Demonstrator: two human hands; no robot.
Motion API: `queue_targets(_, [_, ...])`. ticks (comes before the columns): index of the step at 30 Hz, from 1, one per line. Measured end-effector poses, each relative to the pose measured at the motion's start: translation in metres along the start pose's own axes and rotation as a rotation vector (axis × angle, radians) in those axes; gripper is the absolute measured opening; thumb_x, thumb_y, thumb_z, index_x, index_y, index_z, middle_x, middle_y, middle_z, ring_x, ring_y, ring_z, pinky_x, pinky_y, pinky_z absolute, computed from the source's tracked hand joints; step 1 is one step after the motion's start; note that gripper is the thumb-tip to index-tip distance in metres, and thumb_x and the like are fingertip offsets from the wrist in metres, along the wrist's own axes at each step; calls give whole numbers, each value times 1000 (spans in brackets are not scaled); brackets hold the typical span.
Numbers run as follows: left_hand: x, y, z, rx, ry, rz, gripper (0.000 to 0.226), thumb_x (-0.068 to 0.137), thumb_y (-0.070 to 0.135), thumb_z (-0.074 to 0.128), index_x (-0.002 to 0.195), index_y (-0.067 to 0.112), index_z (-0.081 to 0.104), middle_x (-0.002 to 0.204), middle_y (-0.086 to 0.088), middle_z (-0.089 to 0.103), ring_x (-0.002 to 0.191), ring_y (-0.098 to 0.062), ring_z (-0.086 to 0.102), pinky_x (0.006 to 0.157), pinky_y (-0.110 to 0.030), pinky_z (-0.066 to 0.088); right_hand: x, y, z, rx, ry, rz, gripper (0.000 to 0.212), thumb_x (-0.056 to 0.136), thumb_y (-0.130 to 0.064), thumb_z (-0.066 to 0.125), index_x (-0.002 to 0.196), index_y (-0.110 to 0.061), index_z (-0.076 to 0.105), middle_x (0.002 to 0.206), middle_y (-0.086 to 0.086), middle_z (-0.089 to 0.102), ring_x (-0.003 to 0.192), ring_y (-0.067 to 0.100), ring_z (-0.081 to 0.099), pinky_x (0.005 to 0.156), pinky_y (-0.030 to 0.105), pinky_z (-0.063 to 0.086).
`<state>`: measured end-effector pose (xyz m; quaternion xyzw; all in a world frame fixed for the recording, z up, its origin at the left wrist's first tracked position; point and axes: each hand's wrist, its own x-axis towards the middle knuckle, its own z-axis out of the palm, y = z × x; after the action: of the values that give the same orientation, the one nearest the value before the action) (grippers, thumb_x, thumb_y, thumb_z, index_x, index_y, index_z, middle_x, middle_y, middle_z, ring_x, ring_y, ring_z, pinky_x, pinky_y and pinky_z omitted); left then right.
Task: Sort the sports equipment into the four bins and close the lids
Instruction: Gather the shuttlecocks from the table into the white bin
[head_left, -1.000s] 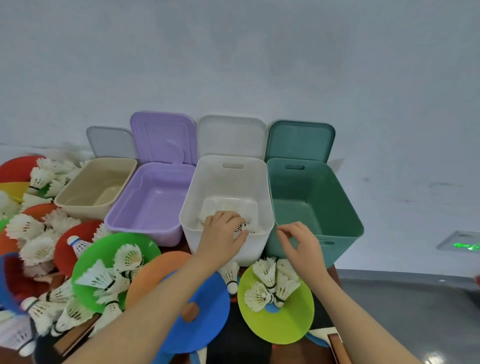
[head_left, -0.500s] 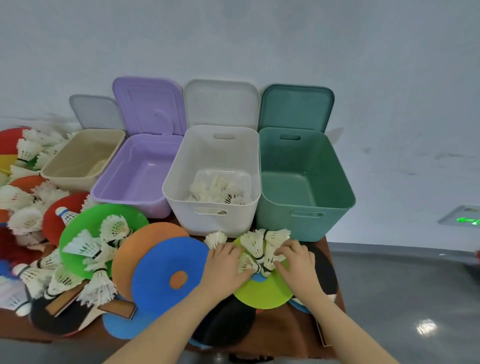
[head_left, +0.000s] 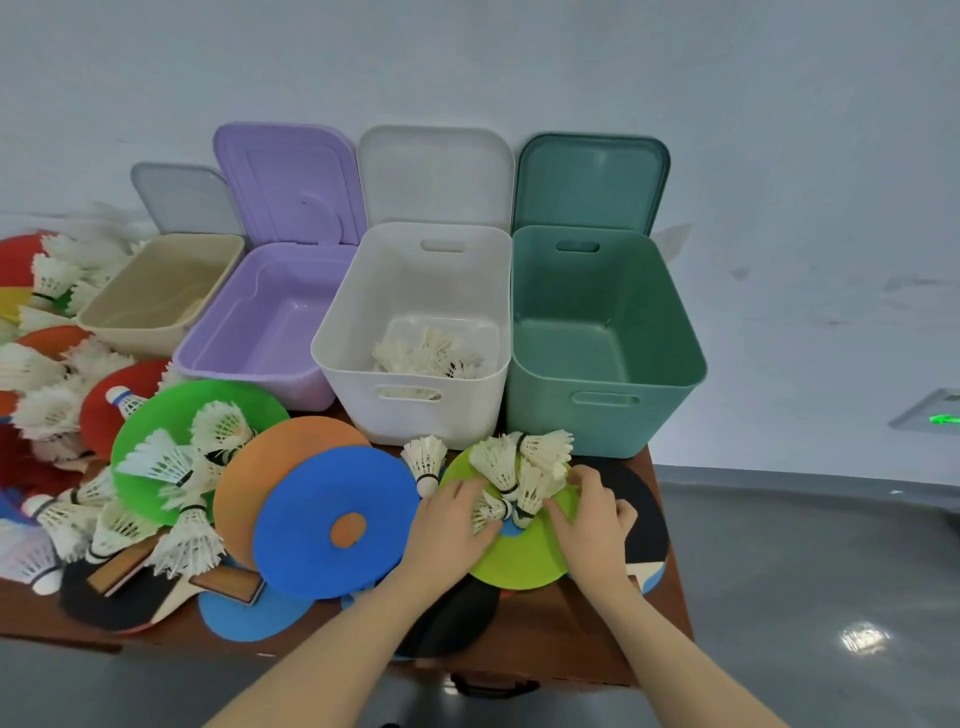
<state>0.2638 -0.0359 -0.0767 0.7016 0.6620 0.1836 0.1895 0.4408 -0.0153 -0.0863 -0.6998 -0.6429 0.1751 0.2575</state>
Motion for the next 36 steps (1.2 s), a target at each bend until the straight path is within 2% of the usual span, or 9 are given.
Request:
queue_targets(3, [-5, -3, -6, -26, 72, -10, 50, 88, 38, 57, 134, 21, 45, 128, 1, 50, 115, -19, 49, 90, -32, 38, 0, 1, 2, 16, 26, 8, 34, 83, -25, 67, 113, -17, 54, 103, -4, 57, 99, 19, 50, 86, 29, 17])
queue_targets(7, [-8, -8, -13, -18, 95, -21, 49, 89, 39, 56, 134, 22, 45, 125, 1, 52, 115, -19, 48, 91, -34, 38, -2, 6, 5, 7, 58, -58, 12, 80, -18, 71, 90, -17, 64, 97, 1, 57, 91, 25, 51, 78, 29, 15])
queue_targets(10, [-11, -8, -17, -20, 126, 11, 48, 88, 38, 58, 131, 21, 48, 121, 0, 55, 112, -20, 51, 90, -35, 39, -6, 9, 1, 57, 69, -99, 11, 76, -14, 74, 80, -18, 64, 93, -2, 56, 88, 22, 50, 76, 26, 13])
queue_targets(15, [-11, -3, -34, -17, 240, 131, 50, 84, 48, 47, 124, 18, 55, 114, -1, 60, 102, -22, 57, 85, -37, 42, -10, -4, -20, 160, -8, -255, 12, 80, -15, 71, 77, -22, 62, 78, -18, 54, 81, 10, 51, 77, 26, 18])
queue_targets(17, [-8, 1, -42, -17, 313, 183, 49, 83, 46, 46, 119, 15, 58, 109, -1, 62, 99, -23, 59, 83, -37, 44, -8, -11, -29, 213, -13, -296, 13, 81, -16, 70, 78, -25, 62, 77, -19, 54, 80, 5, 50, 77, 23, 21])
queue_targets(21, [0, 4, -66, 5, 452, 264, 43, 83, 41, 51, 115, 13, 61, 106, -2, 63, 95, -23, 59, 81, -37, 46, -1, -31, -49, 290, 37, -404, 6, 80, -23, 65, 77, -23, 60, 76, -12, 55, 77, 7, 50, 79, 17, 28])
queue_targets(26, [20, 12, -105, -48, 615, 298, 38, 83, 35, 53, 114, 14, 58, 106, -4, 62, 96, -21, 55, 82, -34, 43, 20, -71, -72, 343, 137, -508, 12, 80, -14, 69, 77, -20, 60, 78, -11, 55, 78, 7, 50, 73, 33, 39])
queue_targets(32, [64, 4, -146, -45, 619, 278, 39, 85, 36, 50, 116, 13, 56, 109, -5, 60, 100, -20, 53, 83, -32, 39, 62, -123, -78, 347, 212, -586, 8, 80, -11, 69, 79, -15, 62, 81, -11, 52, 81, 8, 47, 74, 30, 37])
queue_targets(36, [89, -10, -168, -26, 574, 235, 43, 85, 36, 46, 117, 9, 58, 112, -8, 59, 101, -24, 55, 84, -35, 43, 97, -156, -70, 319, 241, -593, 7, 80, -10, 69, 80, -13, 63, 82, -9, 52, 80, 18, 50, 74, 32, 37])
